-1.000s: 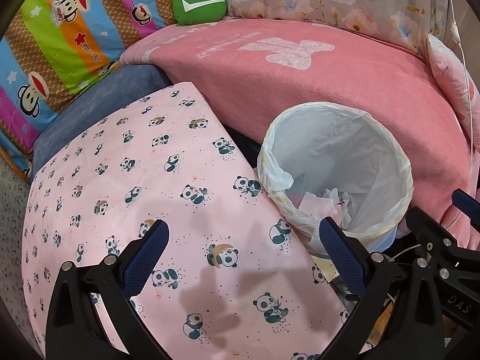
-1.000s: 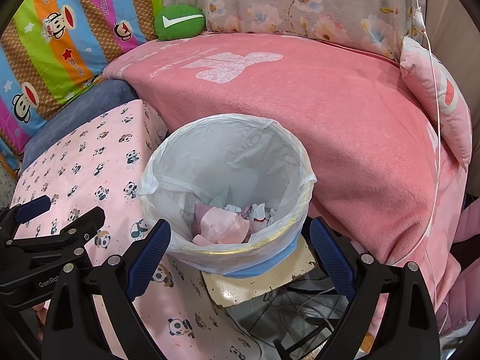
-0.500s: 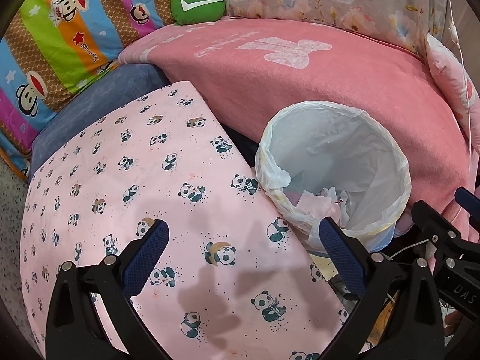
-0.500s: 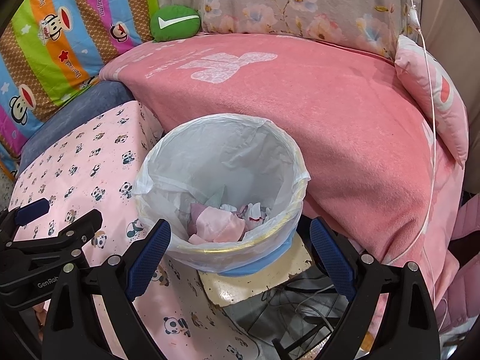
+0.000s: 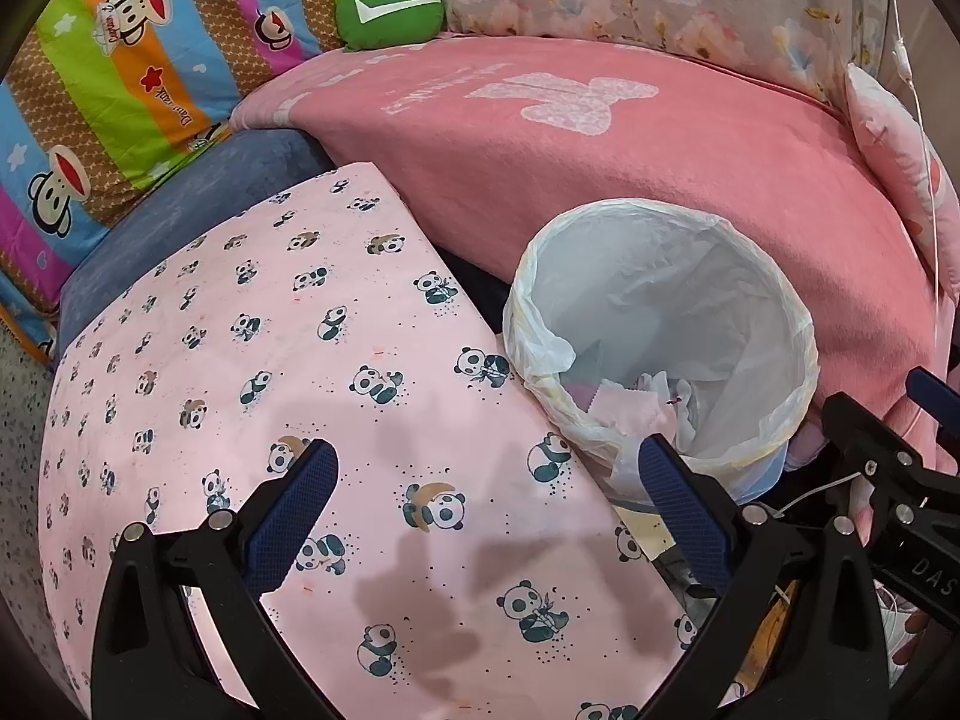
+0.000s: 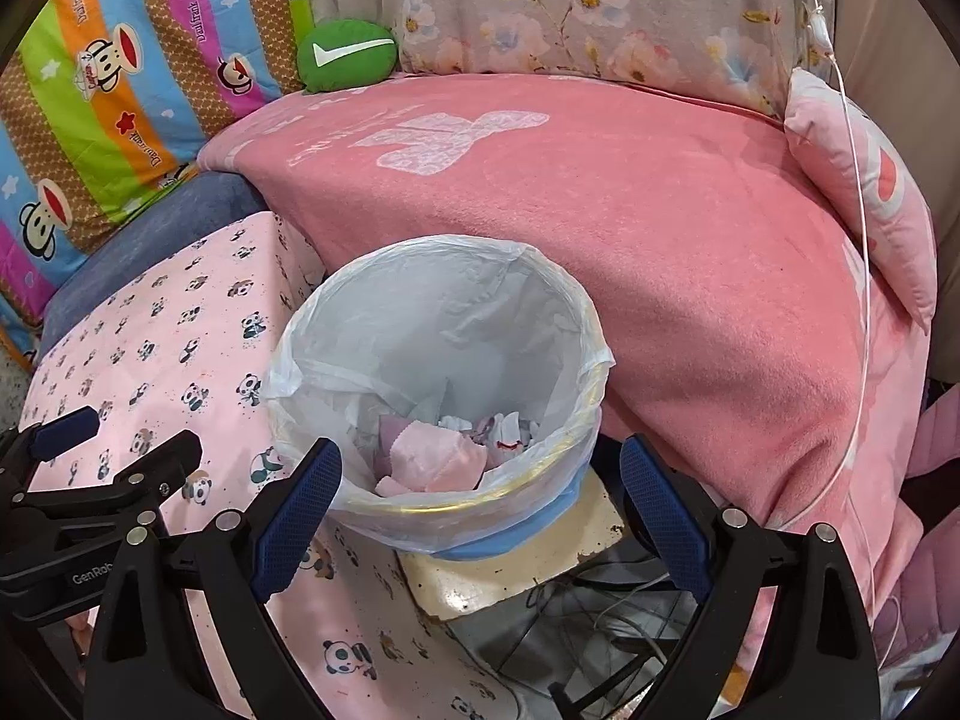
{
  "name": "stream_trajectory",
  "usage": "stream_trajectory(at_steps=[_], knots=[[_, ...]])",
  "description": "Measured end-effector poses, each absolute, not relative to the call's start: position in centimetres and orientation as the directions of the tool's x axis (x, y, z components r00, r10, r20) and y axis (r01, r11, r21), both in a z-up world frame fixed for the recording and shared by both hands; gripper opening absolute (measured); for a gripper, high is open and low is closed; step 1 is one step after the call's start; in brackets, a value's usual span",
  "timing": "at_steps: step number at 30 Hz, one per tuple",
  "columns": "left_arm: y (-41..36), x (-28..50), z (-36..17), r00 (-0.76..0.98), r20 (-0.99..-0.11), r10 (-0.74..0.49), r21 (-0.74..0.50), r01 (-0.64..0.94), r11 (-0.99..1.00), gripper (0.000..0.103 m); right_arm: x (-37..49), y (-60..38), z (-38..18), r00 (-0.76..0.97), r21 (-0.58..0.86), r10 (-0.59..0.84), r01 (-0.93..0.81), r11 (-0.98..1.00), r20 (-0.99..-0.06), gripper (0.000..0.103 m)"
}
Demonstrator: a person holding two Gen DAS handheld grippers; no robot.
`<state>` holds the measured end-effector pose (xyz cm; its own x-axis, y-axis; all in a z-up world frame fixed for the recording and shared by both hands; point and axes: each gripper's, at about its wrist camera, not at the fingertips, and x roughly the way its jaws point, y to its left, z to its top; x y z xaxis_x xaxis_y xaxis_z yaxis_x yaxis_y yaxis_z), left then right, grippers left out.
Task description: Collect trash
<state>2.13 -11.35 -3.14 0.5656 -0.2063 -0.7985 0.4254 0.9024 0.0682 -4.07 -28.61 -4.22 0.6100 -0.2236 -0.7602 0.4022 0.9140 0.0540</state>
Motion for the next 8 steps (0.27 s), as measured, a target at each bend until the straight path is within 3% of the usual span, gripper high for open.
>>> stream_trajectory(at_steps=[8], knots=[[-11.45,2.15,-3.27,0.562,-0.797,-0.222,0.057,0.436,0.898,0.096,-3.97,-29.09,-4.36,0.606,0.054,-0.222,0.403,0.914,-0.764,0.092]])
